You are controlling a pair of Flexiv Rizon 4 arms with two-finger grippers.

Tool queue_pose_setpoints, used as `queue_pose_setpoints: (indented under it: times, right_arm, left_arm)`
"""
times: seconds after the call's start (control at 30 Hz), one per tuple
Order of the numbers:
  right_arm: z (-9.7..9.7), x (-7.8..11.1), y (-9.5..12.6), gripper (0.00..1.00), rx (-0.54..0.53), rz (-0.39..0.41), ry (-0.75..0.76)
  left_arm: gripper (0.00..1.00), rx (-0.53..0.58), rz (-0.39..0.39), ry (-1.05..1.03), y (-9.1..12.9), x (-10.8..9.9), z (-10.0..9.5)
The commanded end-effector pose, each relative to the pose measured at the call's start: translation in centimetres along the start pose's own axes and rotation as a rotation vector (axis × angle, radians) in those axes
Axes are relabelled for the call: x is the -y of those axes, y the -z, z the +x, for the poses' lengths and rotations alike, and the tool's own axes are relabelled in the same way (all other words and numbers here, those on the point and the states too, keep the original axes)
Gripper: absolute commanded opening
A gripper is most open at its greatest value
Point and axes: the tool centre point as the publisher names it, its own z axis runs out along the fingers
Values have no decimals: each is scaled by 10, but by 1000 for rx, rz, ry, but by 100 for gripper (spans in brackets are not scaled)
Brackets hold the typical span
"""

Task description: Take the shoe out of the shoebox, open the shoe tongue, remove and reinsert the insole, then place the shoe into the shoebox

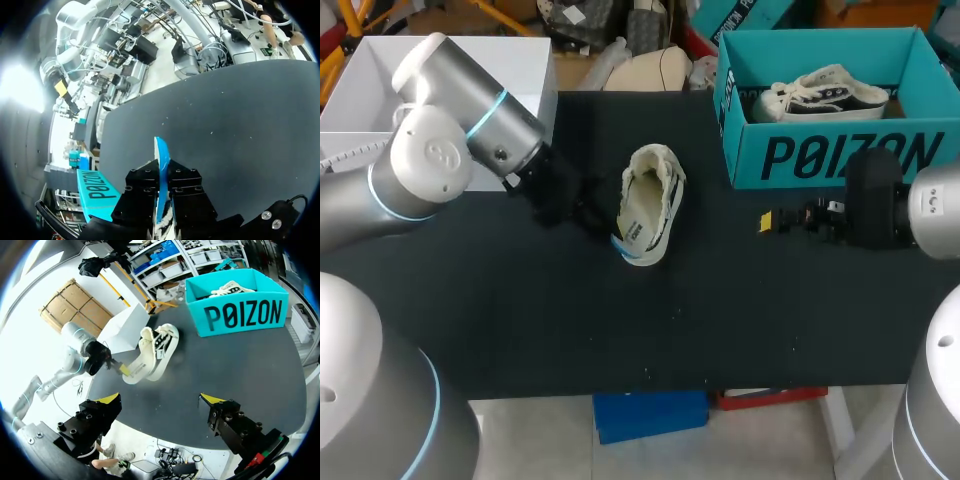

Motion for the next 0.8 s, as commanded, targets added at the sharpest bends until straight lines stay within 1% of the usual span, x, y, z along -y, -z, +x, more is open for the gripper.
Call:
queue_pose_setpoints:
  times: [0.03, 0.23, 0.67, 0.8]
  right_arm:
    - [0, 0, 0, 100, -1, 1, -1]
    - [0, 0, 0, 100, -1, 1, -1]
    - [0, 0, 0, 100, -1, 1, -1]
    - [0, 0, 0, 100, -1, 1, -1]
  left_arm:
    - [0, 3, 4, -5, -9, -9, -3]
    - [0, 10, 4, -12, -15, -26, -8]
    - [0, 8, -14, -9, -20, -63, -16]
    - [0, 9, -14, -9, -23, -70, -18]
